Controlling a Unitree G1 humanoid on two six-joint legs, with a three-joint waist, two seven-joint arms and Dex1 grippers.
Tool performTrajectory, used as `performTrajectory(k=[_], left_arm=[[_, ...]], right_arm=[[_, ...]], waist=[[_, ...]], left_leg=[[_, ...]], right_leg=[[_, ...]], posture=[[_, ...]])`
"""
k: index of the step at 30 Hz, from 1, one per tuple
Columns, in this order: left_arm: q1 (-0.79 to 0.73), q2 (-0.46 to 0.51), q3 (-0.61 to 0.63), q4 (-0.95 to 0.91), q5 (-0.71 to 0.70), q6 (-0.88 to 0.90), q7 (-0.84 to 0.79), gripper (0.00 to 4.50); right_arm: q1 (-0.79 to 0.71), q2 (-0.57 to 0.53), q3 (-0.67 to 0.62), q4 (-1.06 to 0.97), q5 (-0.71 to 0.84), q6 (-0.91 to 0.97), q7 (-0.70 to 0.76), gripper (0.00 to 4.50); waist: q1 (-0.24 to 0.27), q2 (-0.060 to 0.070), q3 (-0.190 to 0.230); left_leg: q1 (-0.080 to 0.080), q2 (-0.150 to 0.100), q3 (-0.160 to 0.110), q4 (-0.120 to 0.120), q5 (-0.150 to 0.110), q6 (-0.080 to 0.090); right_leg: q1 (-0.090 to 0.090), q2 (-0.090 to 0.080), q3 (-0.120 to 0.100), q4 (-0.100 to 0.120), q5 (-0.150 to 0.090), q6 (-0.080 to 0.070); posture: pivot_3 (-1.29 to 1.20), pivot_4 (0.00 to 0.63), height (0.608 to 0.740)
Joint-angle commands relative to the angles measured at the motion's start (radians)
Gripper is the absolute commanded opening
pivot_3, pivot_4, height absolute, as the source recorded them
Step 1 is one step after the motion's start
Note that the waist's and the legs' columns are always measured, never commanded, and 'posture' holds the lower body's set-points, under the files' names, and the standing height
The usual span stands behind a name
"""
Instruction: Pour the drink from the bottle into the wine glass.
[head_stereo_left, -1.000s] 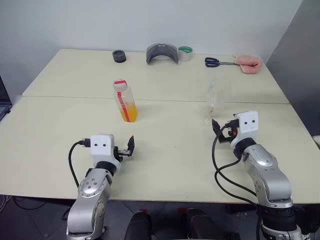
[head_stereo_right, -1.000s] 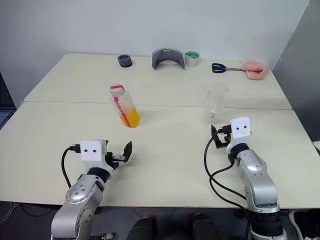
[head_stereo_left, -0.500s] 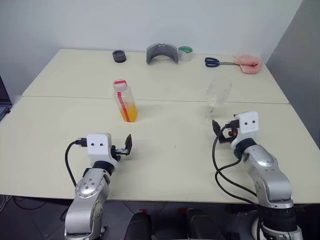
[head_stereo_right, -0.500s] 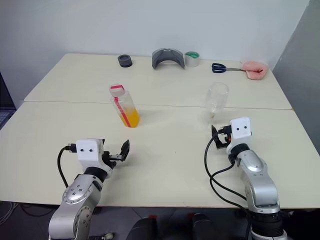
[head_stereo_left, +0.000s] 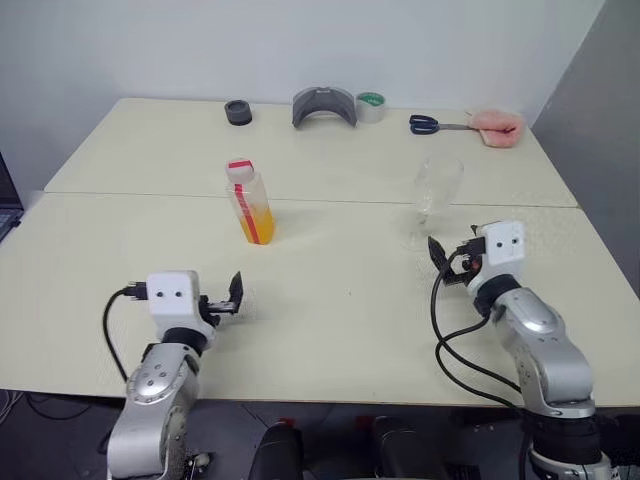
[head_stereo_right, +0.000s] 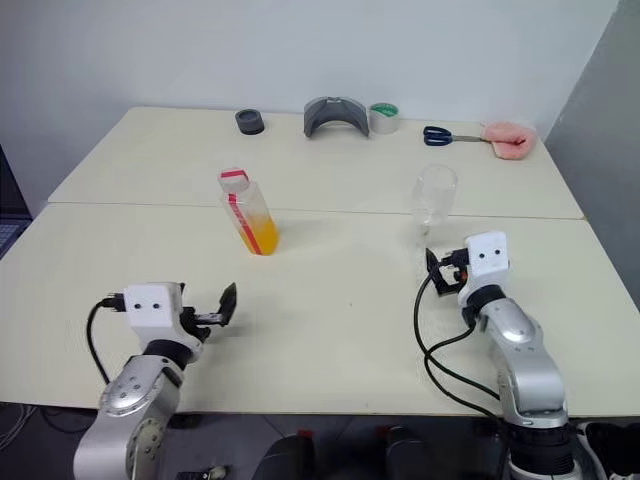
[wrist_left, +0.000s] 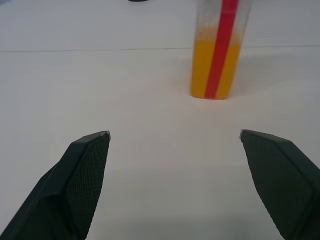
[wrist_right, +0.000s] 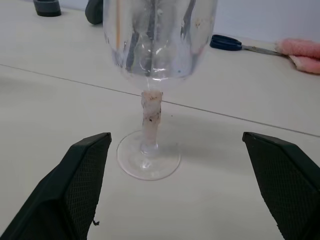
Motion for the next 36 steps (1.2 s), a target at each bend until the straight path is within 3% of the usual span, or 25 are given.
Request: performTrajectory(k=[1,8,12,25,36], left_arm=[[-0.037,0.040,0.054,-0.005,-0.049,-0.008,-0.047,4.47],[-0.227,0.120,0.069,0.081,-0.133,0.031,-0.113,4.47],[-0.300,0.119,0.056,0.121,-0.127,0.034,-0.105,4.47],[-0.437,0.106,-0.001,0.255,-0.091,-0.035,-0.095,4.47],[-0.512,0.092,-0.041,0.367,-0.083,-0.102,-0.117,4.47]], right_arm=[[-0.026,-0.038,-0.040,-0.063,0.098,0.011,0.092,4.50],[-0.084,-0.191,-0.063,-0.104,0.386,0.070,0.413,4.50],[-0.133,-0.245,-0.058,-0.104,0.488,0.111,0.488,4.50],[-0.232,-0.238,-0.021,-0.105,0.572,0.153,0.452,4.50],[-0.231,-0.252,-0.028,-0.132,0.592,0.163,0.423,4.50]], waist=[[0.000,0.000,0.000],[0.003,0.000,0.000],[0.003,0.000,0.000],[0.008,0.000,0.000],[0.011,0.000,0.000]], left_leg=[[0.000,0.000,0.000,0.000,0.000,0.000],[0.000,0.000,0.000,0.000,0.000,0.000],[0.000,0.000,0.000,0.000,0.000,0.000],[0.000,0.000,0.000,0.001,0.000,0.000],[0.000,0.000,0.000,0.001,0.000,0.000]], right_leg=[[0.000,0.000,0.000,0.000,0.000,0.000],[0.001,0.000,-0.002,0.000,0.000,0.000],[0.001,0.000,-0.002,0.000,0.001,-0.001],[0.001,0.000,-0.002,0.000,0.001,-0.001],[0.001,0.000,-0.003,0.000,0.001,-0.001]], posture=[[0.00,0.150,0.740],[0.00,0.150,0.740],[0.00,0.150,0.740],[0.00,0.150,0.740],[0.00,0.150,0.740]])
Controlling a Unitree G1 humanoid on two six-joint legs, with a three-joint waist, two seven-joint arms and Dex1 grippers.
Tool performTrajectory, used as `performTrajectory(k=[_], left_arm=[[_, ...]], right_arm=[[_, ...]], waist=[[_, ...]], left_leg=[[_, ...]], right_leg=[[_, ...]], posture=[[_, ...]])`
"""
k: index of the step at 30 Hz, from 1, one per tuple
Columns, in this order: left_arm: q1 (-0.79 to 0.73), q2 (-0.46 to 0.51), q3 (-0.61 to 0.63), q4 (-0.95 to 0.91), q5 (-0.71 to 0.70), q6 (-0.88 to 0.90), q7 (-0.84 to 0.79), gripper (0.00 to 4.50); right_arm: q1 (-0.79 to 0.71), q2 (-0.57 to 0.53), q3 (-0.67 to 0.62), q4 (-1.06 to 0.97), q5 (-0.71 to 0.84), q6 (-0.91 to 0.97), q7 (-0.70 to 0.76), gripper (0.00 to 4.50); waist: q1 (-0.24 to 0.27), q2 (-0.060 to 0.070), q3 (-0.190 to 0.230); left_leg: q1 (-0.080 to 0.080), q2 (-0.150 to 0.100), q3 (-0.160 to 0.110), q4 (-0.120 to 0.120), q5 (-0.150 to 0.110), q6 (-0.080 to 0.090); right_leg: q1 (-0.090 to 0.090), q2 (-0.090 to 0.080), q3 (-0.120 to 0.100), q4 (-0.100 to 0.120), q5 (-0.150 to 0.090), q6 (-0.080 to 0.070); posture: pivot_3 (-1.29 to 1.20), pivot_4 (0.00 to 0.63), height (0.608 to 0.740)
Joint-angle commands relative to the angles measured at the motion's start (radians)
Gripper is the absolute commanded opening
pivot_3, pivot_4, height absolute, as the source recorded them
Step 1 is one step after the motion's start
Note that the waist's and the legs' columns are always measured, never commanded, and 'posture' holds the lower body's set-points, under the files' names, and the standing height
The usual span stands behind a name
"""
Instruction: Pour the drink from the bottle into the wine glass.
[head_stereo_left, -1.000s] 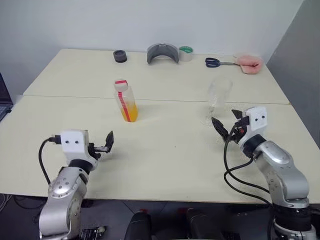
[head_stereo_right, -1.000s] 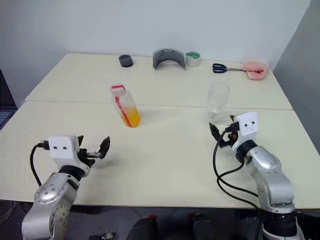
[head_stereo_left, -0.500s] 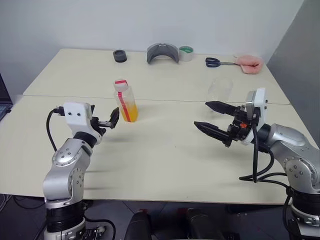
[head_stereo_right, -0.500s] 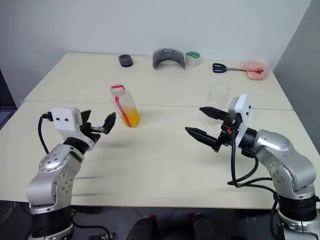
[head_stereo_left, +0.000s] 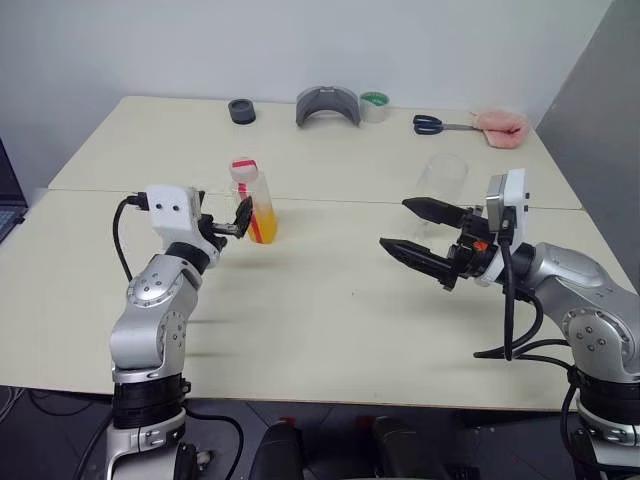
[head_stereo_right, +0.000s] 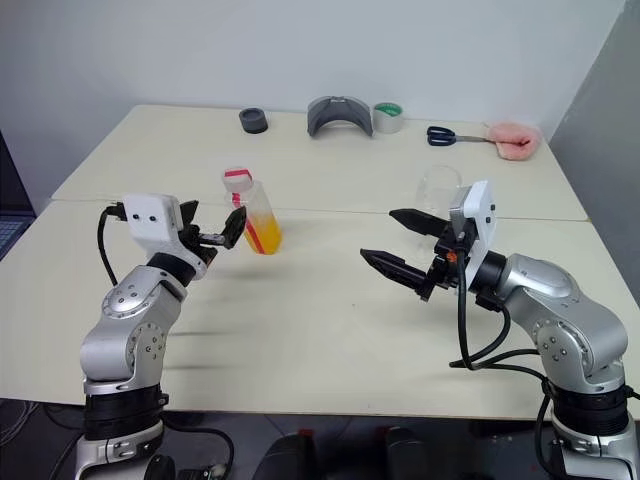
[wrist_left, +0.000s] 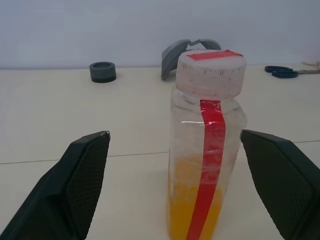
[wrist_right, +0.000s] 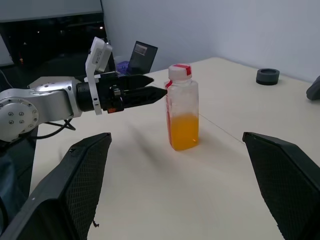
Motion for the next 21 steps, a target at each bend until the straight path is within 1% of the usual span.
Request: performTrajectory(k=[1,13,21], left_arm=[[-0.030,-0.001,-0.012,0.025,0.008,-0.047,-0.019,4.47],[-0.132,-0.029,-0.055,0.216,0.038,-0.157,-0.055,4.47],[-0.137,-0.036,-0.056,0.237,0.042,-0.182,-0.066,4.47]], right_arm=[[-0.007,-0.008,-0.020,-0.050,0.031,-0.003,-0.015,4.50],[0.015,-0.025,-0.021,-0.078,0.046,-0.001,-0.036,4.50],[0.023,-0.023,-0.017,-0.079,0.045,-0.009,-0.038,4.50]], waist=[[0.001,0.000,0.000],[0.007,0.000,0.000],[0.008,0.000,0.000]], left_leg=[[0.000,0.000,0.000,0.000,0.000,0.000],[0.000,0.000,0.000,0.000,0.000,0.000],[0.000,0.000,0.000,0.000,0.000,0.000]], right_leg=[[0.000,0.000,0.000,0.000,0.000,0.000],[0.000,0.000,0.000,0.000,0.000,0.000],[0.000,0.000,0.000,0.000,0.000,0.000]], posture=[[0.00,0.150,0.740],[0.00,0.150,0.740],[0.00,0.150,0.740]])
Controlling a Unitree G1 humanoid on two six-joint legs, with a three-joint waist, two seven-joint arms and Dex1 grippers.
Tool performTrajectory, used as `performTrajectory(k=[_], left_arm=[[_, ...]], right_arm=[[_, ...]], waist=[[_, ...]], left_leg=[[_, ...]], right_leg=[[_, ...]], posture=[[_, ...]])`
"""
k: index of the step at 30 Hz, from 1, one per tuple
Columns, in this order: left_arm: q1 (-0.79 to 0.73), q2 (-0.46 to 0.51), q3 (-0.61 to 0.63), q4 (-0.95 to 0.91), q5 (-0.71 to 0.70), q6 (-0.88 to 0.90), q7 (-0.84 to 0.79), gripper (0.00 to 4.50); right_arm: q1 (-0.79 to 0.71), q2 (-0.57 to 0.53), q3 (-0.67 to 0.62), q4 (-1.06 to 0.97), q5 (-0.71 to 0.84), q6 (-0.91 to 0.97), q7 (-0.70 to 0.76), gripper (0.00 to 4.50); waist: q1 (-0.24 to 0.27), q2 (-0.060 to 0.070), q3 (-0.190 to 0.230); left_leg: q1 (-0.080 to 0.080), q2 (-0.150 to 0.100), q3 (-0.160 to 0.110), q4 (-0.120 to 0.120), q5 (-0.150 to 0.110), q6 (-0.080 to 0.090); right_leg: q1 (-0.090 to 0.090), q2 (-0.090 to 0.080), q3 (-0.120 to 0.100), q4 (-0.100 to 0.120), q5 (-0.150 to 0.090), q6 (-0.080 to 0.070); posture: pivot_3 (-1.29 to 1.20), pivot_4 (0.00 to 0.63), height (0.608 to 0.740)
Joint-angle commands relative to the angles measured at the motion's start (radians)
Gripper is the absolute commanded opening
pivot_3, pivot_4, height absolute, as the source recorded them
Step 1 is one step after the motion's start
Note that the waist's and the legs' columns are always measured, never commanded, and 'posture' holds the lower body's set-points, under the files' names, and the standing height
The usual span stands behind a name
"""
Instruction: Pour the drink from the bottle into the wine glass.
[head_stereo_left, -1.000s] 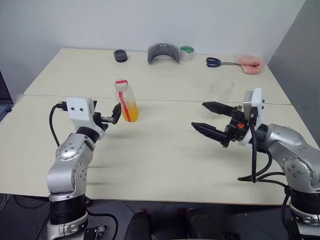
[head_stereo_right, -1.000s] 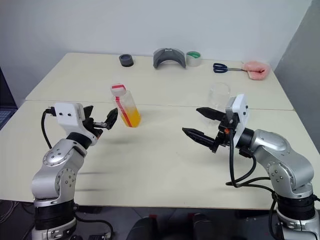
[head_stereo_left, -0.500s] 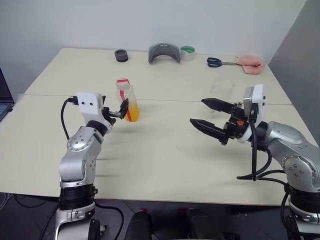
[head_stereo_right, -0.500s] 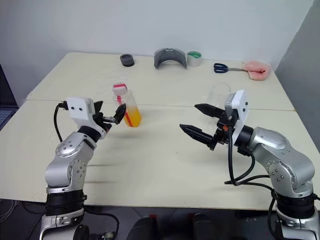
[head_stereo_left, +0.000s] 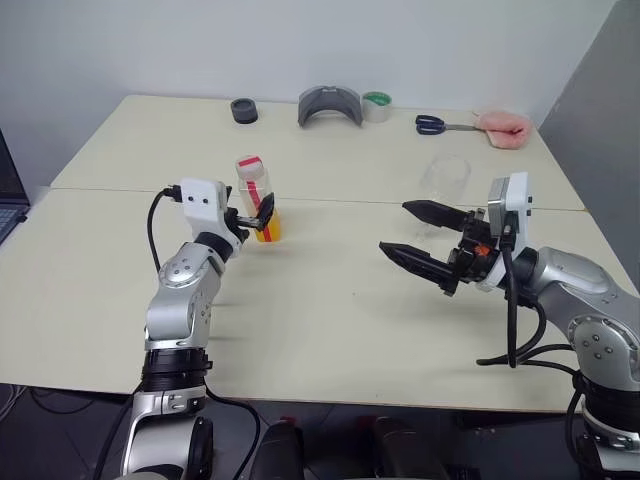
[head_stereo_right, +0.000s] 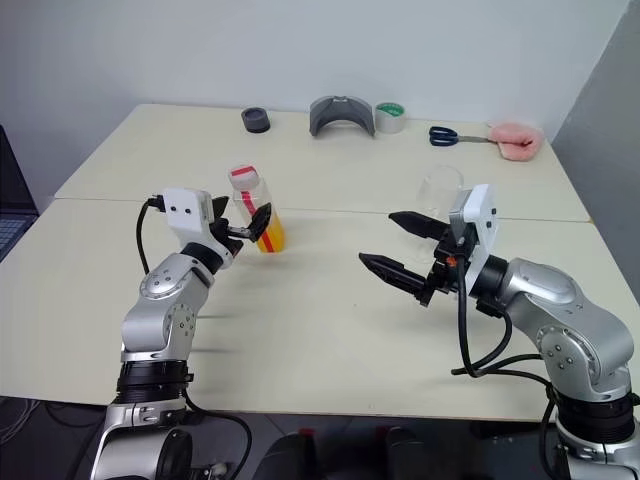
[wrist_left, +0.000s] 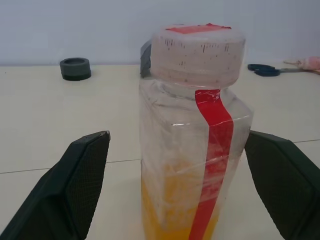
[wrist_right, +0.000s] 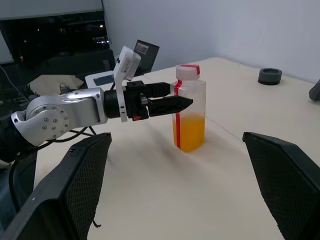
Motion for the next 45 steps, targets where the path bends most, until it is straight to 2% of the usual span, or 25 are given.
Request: performTrajectory(k=[1,12,21,24,28,31,45], left_arm=[[-0.020,0.001,0.003,-0.007,0.003,-0.035,-0.006,4.47],[-0.093,-0.044,-0.023,0.155,0.045,-0.190,-0.007,4.47],[-0.165,-0.041,-0.012,0.290,0.053,-0.292,-0.017,4.47],[-0.172,-0.036,0.001,0.311,0.038,-0.315,-0.033,3.94],[-0.175,-0.031,0.003,0.323,0.037,-0.330,-0.042,2.70],[-0.175,-0.029,0.006,0.324,0.037,-0.334,-0.042,1.98],[-0.136,0.002,0.006,0.247,0.041,-0.272,-0.042,1.95]], right_arm=[[-0.003,-0.005,-0.015,-0.033,0.013,-0.019,-0.005,4.50],[-0.012,-0.007,-0.018,-0.039,0.031,-0.004,-0.024,4.50],[-0.016,-0.008,-0.016,-0.059,0.044,0.014,-0.062,4.50],[-0.016,-0.006,-0.015,-0.066,0.052,0.020,-0.076,4.50],[-0.017,-0.006,-0.013,-0.068,0.062,0.019,-0.091,4.50],[-0.017,-0.006,-0.011,-0.066,0.064,0.017,-0.095,4.50],[-0.006,-0.001,0.005,-0.042,0.023,-0.020,-0.077,4.50]], waist=[[0.000,0.000,0.000],[0.007,0.000,0.000],[0.006,0.000,0.000],[0.006,0.000,0.000],[0.006,0.000,0.000],[0.006,0.000,0.000],[0.006,0.000,0.000]], left_leg=[[0.000,0.000,0.000,0.000,0.000,0.000],[0.000,0.000,0.000,0.000,0.000,0.000],[0.000,0.000,0.000,0.000,0.000,0.000],[0.000,0.000,0.000,0.000,0.000,0.000],[0.000,0.000,0.000,0.000,0.000,0.000],[-0.001,0.000,0.000,0.000,0.000,0.000],[0.000,0.000,0.000,0.000,0.000,0.000]], right_leg=[[0.000,0.000,0.000,0.000,0.000,0.000],[0.000,0.000,0.000,0.000,0.000,0.000],[0.000,0.000,0.000,0.000,0.000,0.000],[0.000,0.000,0.000,0.000,0.000,0.000],[0.000,0.000,0.000,0.000,0.000,0.000],[0.000,0.000,0.000,0.000,0.000,0.000],[0.000,0.000,-0.001,0.000,0.000,0.000]], posture=[[0.00,0.150,0.740],[0.00,0.150,0.740],[0.00,0.150,0.740],[0.00,0.150,0.740],[0.00,0.150,0.740],[0.00,0.150,0.740],[0.00,0.150,0.740]])
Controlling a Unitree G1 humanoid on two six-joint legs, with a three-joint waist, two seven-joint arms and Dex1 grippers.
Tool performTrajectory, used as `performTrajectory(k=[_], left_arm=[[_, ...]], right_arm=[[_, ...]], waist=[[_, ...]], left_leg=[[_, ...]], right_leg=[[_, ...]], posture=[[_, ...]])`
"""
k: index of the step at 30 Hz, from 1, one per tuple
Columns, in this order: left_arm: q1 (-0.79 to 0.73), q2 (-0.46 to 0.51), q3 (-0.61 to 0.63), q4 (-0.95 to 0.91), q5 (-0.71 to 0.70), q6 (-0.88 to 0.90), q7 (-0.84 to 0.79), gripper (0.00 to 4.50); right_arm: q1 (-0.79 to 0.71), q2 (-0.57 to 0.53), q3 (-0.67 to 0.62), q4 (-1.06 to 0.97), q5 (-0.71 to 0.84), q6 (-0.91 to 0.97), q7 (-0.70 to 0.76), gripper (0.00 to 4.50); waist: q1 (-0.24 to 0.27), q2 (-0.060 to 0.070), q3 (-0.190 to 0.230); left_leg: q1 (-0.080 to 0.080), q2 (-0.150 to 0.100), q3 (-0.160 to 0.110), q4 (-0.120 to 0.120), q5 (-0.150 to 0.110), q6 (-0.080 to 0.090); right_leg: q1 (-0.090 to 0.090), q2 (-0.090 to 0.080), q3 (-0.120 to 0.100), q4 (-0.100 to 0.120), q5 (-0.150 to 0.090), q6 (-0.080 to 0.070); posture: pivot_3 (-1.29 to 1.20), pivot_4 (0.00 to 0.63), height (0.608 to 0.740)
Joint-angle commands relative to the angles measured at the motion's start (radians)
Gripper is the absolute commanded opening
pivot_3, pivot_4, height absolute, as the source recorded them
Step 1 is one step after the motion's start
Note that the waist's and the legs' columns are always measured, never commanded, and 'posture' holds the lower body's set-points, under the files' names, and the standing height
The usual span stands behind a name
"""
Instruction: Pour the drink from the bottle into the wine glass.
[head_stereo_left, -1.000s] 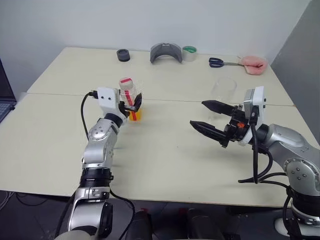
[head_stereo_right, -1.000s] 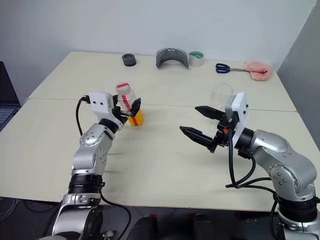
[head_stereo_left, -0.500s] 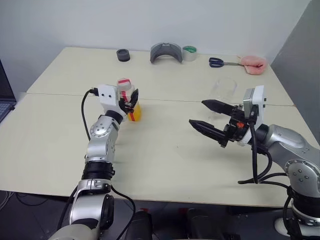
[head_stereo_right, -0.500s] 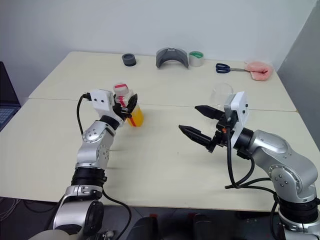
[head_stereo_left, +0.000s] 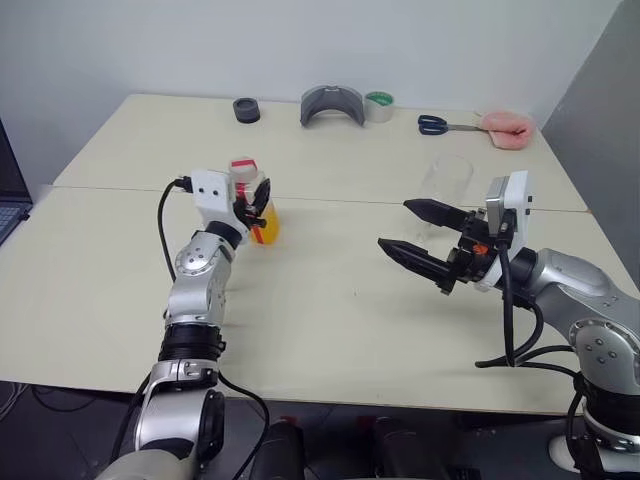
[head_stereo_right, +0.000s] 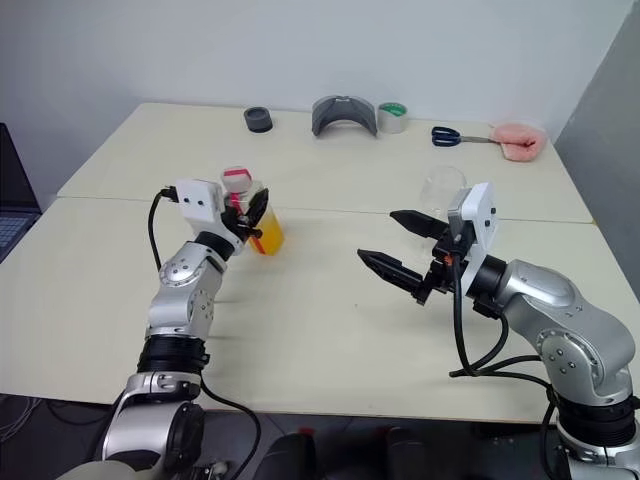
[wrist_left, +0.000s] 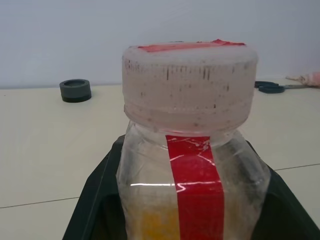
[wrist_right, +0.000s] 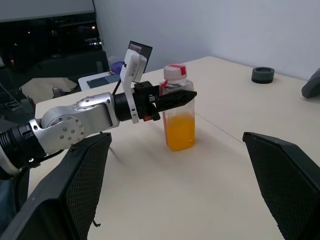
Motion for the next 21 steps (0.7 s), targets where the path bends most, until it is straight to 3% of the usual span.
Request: performTrajectory(k=[1,11,21], left_arm=[[-0.003,0.023,0.014,-0.073,-0.005,0.007,-0.002,1.95],[0.008,0.032,0.017,-0.141,0.001,0.043,0.015,1.95],[0.008,0.030,-0.020,-0.224,-0.022,0.103,-0.039,1.95]], right_arm=[[-0.007,0.003,-0.002,-0.012,-0.012,-0.036,0.007,4.50],[0.014,0.018,0.005,0.025,-0.039,-0.074,0.024,4.50],[-0.144,0.050,0.059,0.085,-0.081,-0.047,-0.036,4.50]], waist=[[0.000,0.000,0.000],[0.001,0.000,0.000],[-0.001,0.000,0.000]], left_leg=[[0.000,0.000,0.000,0.000,0.000,0.000],[0.000,0.000,0.000,0.000,0.000,0.000],[0.000,0.000,0.000,0.000,0.000,0.000]], right_leg=[[0.000,0.000,0.000,0.000,0.000,0.000],[0.000,0.000,0.000,0.000,0.000,0.000],[0.000,0.000,0.000,0.000,0.000,0.000]], posture=[[0.00,0.150,0.740],[0.00,0.150,0.740],[0.00,0.150,0.740]])
